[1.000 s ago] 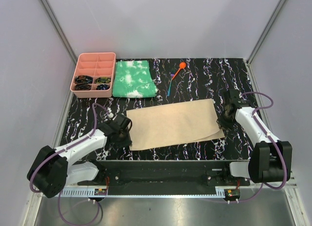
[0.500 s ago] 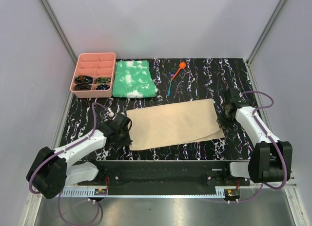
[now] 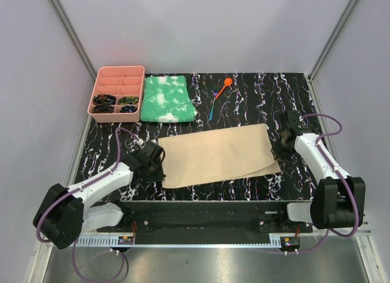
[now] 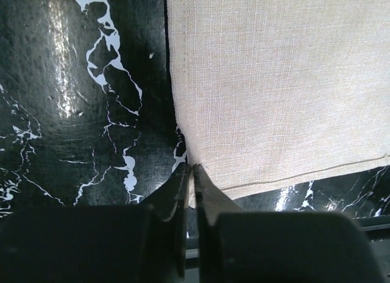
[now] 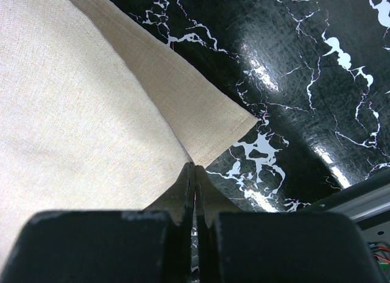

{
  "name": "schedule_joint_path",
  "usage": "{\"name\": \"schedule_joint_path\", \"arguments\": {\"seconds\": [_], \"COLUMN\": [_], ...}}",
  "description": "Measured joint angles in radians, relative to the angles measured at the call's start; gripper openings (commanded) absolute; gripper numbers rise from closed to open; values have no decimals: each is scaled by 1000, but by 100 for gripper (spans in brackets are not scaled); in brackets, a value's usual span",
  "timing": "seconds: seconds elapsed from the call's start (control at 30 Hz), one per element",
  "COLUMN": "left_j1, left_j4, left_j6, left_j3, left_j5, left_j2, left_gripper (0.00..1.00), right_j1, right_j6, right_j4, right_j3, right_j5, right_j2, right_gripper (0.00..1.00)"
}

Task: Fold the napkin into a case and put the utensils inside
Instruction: Fold the rectangle-folded napkin at the center of the board.

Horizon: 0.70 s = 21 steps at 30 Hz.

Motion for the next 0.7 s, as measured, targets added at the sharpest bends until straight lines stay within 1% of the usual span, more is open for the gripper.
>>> {"name": "schedule_joint_path", "arguments": {"seconds": [0.1,0.3,0.4,0.57,0.7], "left_j1": [0,0,0,0,0], "left_j4": [1,-4,0,31,76], "left_j6": [21,47,49,47,42], "left_j3": [0,19,36,32,-7], "left_j5": [1,1,1,15,24], "left_j2": [-10,-105,-136,-98,-42], "left_gripper": [0,0,0,0,0], "right_j1": [0,0,0,-3,-6], "right_j6": [-1,-4,-5,-5,-4], "right_j4": [-2,-18,-29,-38,-22], "right_j3": [7,49,60,59,39], "right_j5": [0,10,39,78,84], "right_j2": [0,-2,-10,0,62], "right_gripper": [0,0,0,0,0]}}
